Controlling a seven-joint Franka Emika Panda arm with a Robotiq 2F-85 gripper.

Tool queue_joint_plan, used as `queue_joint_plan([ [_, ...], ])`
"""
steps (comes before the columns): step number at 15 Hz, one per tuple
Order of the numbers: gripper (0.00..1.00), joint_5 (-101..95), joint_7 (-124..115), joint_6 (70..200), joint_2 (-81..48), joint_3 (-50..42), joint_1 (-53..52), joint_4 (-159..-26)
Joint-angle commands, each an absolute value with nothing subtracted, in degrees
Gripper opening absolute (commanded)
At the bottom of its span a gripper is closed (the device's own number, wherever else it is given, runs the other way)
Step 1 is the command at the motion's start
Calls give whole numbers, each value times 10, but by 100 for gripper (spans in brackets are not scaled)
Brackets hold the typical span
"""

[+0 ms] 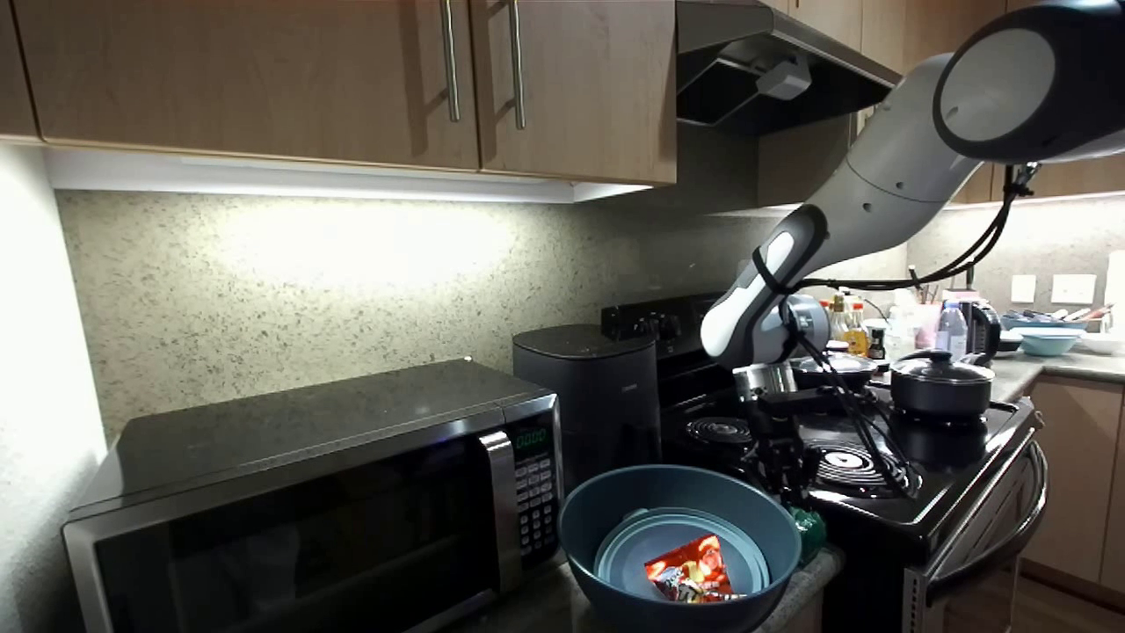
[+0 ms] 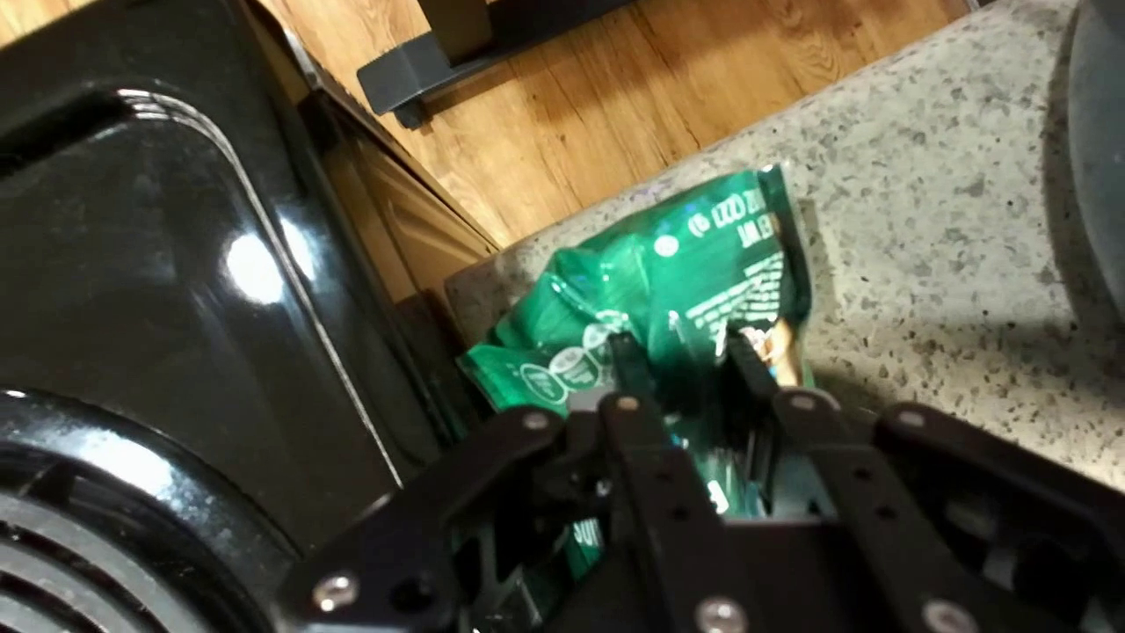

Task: Put all the snacks in the bowl

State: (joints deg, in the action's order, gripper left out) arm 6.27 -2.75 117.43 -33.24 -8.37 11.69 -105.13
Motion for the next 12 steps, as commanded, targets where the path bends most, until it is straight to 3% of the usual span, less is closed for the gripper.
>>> queue_joint_plan([
  [1,6,57,-42,1184,-306,-85,109,-1063],
  [3,2,47,-46,1193,-284,-87,99,-1071],
  [12,4,-89,-135,1290,-159,-100,28,-1129],
])
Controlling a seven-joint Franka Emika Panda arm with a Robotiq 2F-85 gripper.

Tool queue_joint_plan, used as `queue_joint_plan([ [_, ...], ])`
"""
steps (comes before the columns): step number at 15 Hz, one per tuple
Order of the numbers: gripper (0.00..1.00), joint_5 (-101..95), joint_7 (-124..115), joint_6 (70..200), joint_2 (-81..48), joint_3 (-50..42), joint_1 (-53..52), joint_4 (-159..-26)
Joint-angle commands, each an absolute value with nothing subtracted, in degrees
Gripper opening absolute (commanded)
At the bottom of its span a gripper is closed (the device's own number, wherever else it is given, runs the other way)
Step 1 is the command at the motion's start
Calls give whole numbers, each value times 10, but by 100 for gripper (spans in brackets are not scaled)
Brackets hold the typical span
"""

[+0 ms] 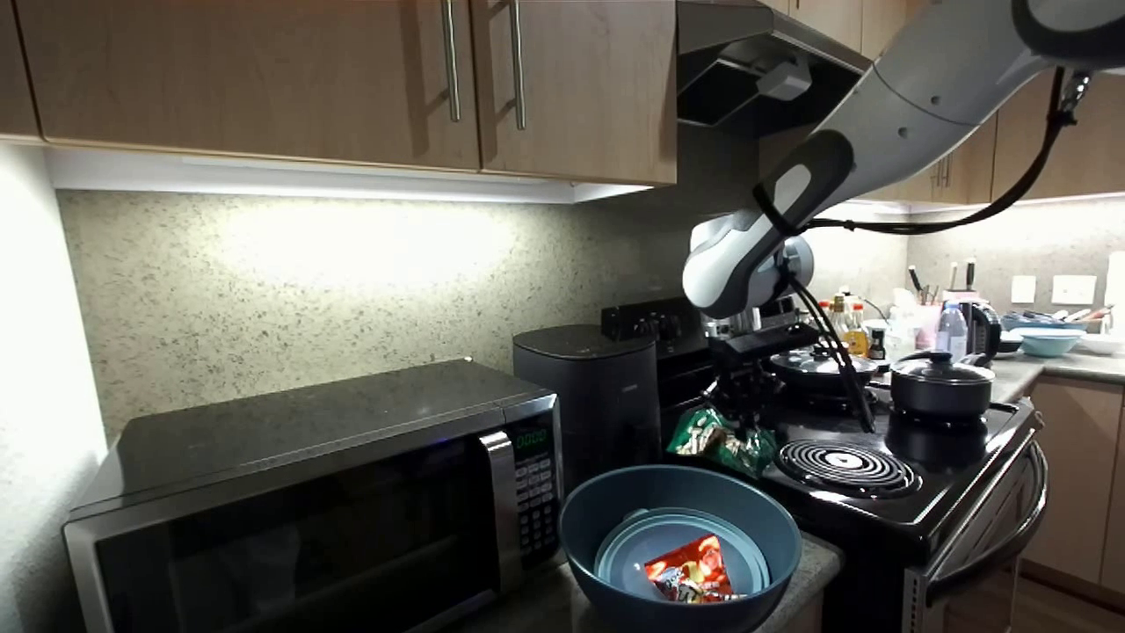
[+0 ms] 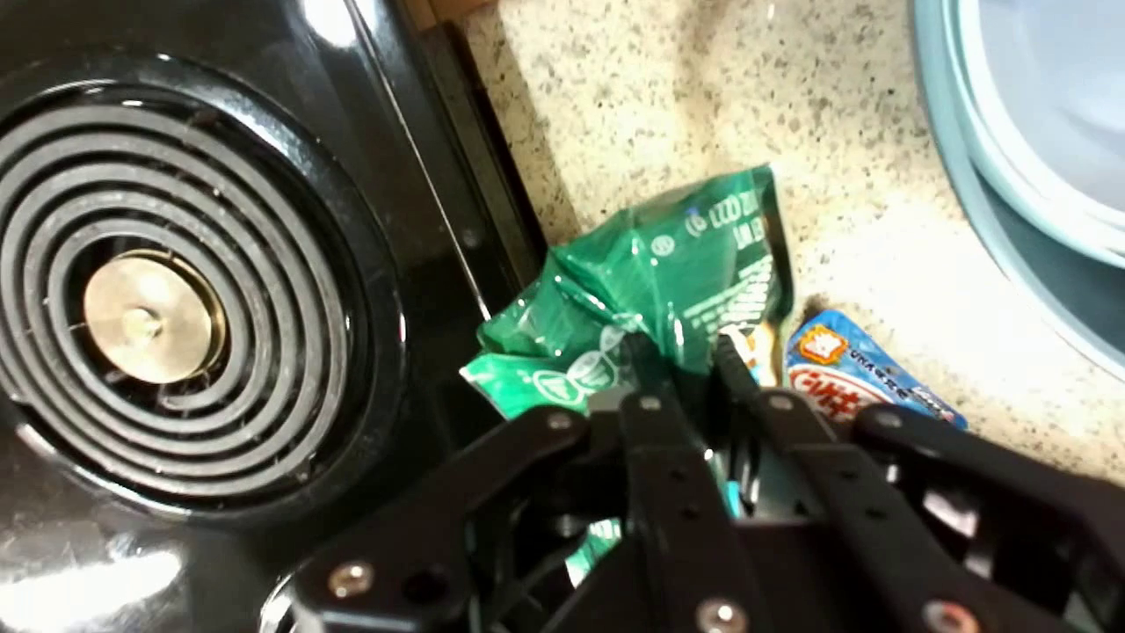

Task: Put all the snacks in the bowl

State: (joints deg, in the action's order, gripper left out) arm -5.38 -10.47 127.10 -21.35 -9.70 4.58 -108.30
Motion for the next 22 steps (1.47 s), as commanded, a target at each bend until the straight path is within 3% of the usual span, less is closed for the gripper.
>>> queue_joint_plan([
  [1,4,-87,-132,1283,-150,-94,26,-1132],
  [12,4,-56,-78,1256,-135,-22,3,-1173],
  [22,4,-225,-180,1404,-68,-30,-47,-1246],
])
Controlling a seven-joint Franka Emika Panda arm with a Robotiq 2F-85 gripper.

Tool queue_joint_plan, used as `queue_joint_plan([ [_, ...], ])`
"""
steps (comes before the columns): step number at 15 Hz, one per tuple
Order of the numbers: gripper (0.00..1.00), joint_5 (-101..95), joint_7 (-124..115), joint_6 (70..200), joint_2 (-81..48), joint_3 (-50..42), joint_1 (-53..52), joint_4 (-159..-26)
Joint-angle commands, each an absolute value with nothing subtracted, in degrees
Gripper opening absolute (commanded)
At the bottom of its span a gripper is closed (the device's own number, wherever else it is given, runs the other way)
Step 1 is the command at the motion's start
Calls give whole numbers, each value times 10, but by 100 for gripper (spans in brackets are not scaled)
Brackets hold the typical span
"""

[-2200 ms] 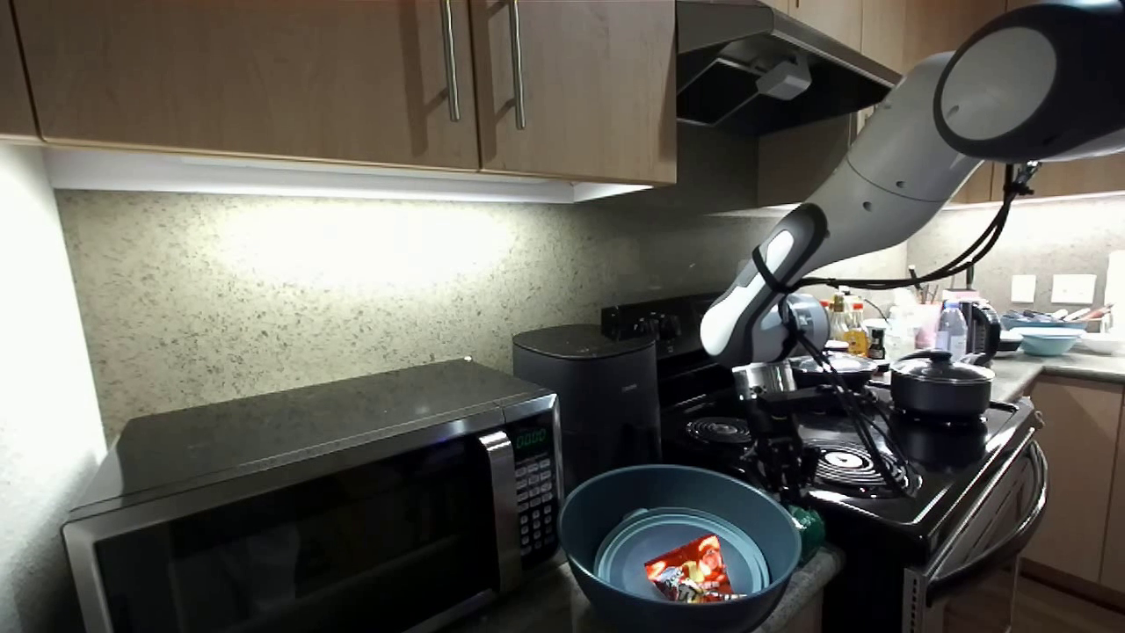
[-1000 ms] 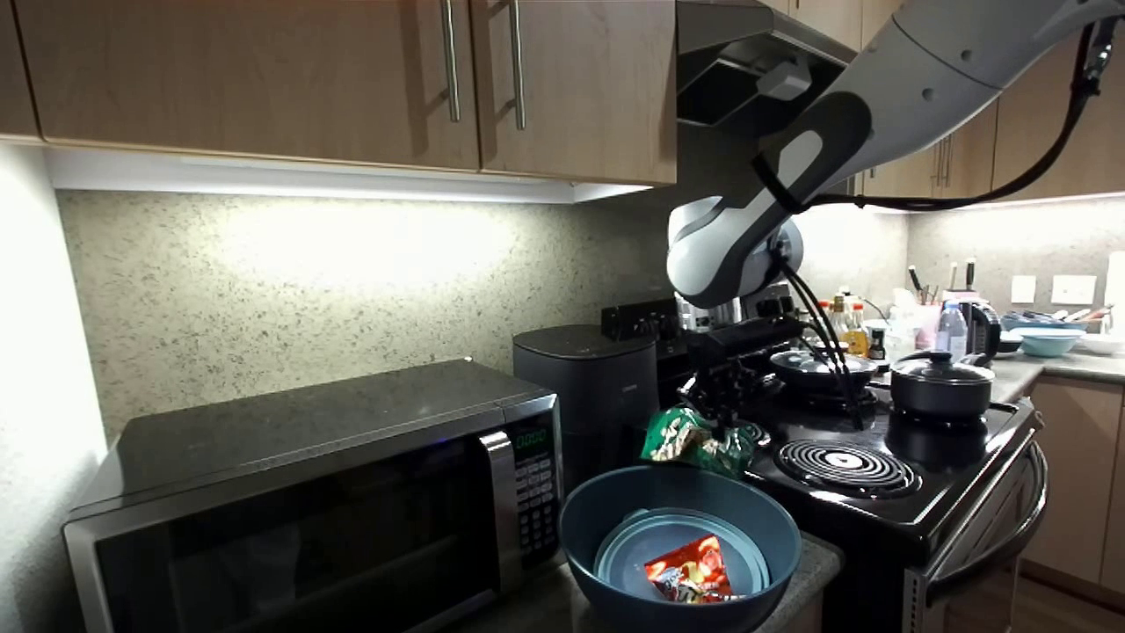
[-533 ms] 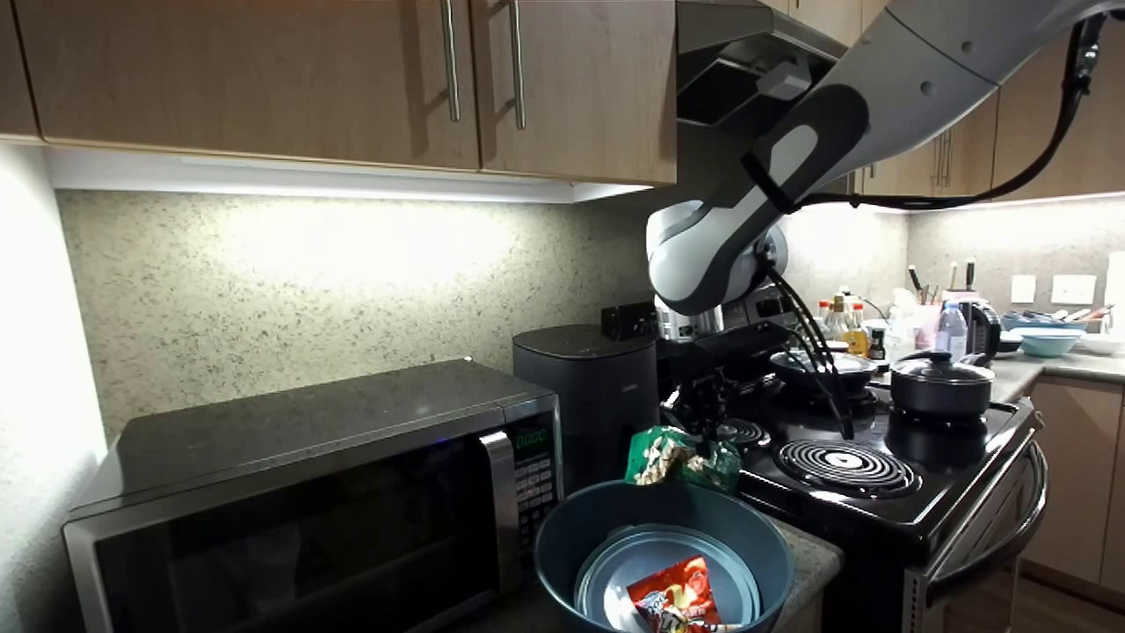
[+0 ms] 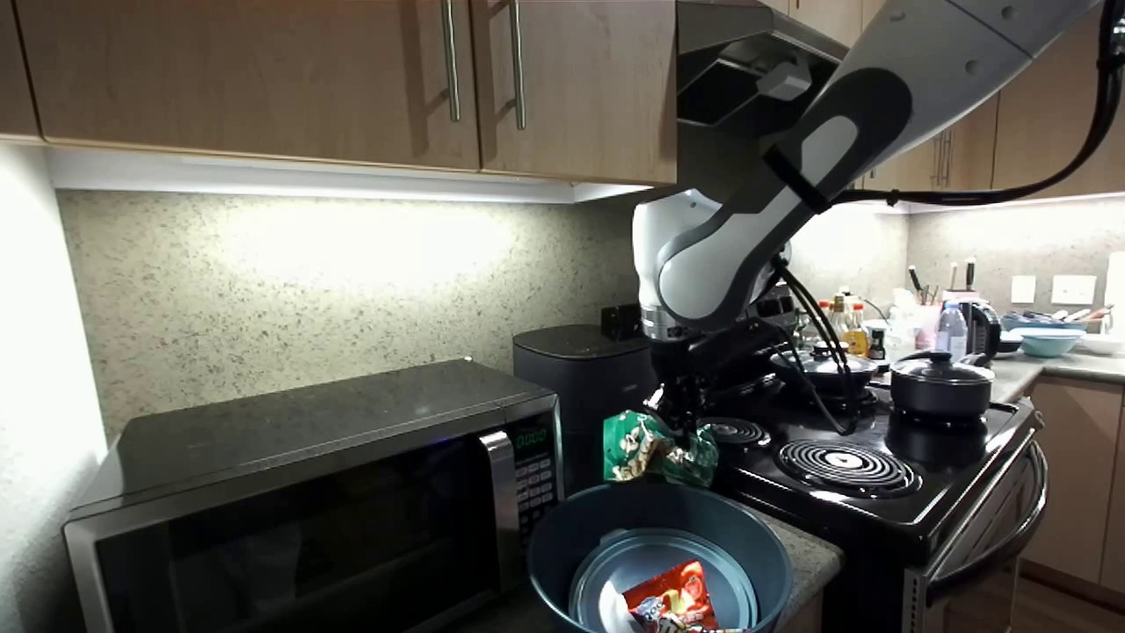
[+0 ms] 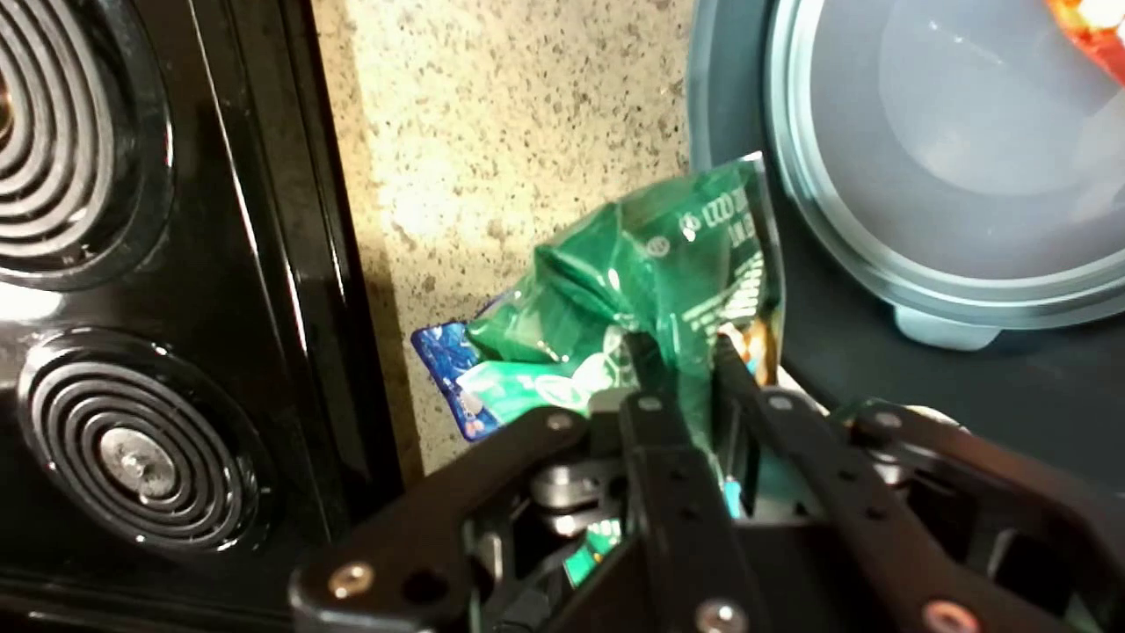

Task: Put all the snacks in the bowl

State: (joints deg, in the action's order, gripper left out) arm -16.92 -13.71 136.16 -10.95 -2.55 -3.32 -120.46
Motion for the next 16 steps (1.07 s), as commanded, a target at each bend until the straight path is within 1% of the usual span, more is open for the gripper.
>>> queue_joint_plan([
  [1,4,-237,-191,1408,-60,-28,-49,-1251],
  [3,4,-241,-197,1397,-41,-20,-53,-1260],
  [6,4,-196,-166,1341,-15,2,-57,-1264],
  [12,4,-51,-84,1160,14,44,-63,-1253],
  [15,4,17,-24,1140,-6,45,-59,-1247],
  [16,4,27,-9,1163,-14,43,-57,-1253],
])
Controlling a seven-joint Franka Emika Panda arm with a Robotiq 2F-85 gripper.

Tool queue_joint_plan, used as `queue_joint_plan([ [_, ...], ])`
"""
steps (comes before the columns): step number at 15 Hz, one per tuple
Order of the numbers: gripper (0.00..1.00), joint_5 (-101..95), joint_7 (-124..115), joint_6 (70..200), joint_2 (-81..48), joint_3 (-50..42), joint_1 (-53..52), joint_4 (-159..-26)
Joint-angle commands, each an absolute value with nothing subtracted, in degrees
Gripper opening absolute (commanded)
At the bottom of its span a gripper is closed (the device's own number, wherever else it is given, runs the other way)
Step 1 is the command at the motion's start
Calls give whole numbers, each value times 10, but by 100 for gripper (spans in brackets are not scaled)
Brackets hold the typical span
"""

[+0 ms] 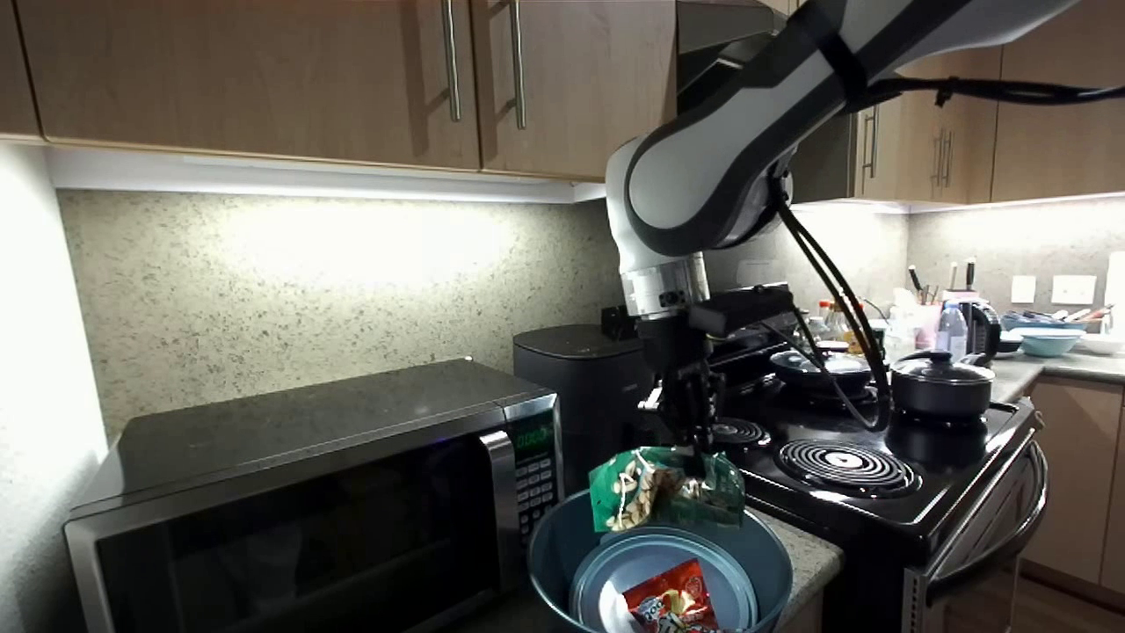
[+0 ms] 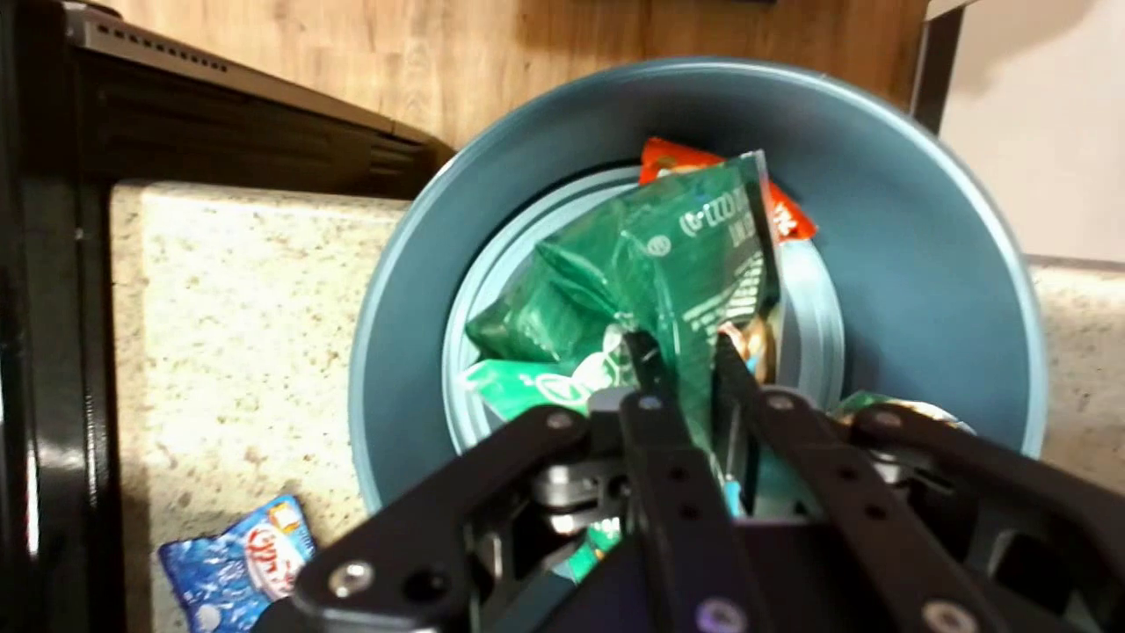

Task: Put all the snacks in the bowl

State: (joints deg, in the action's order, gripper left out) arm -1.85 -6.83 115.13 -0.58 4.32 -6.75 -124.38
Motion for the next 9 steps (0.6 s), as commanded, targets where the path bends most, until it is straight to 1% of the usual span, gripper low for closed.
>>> queue_joint_plan([
  [1,4,34,6,1181,-24,41,-54,-1256],
  [5,4,30,41,1234,-78,28,-37,-1262],
  [6,40,22,43,1248,-90,23,-31,-1263],
  [7,42,22,47,1256,-103,19,-25,-1260],
  [8,47,23,48,1262,-114,15,-19,-1256],
  [9,54,20,47,1272,-122,11,-14,-1255],
])
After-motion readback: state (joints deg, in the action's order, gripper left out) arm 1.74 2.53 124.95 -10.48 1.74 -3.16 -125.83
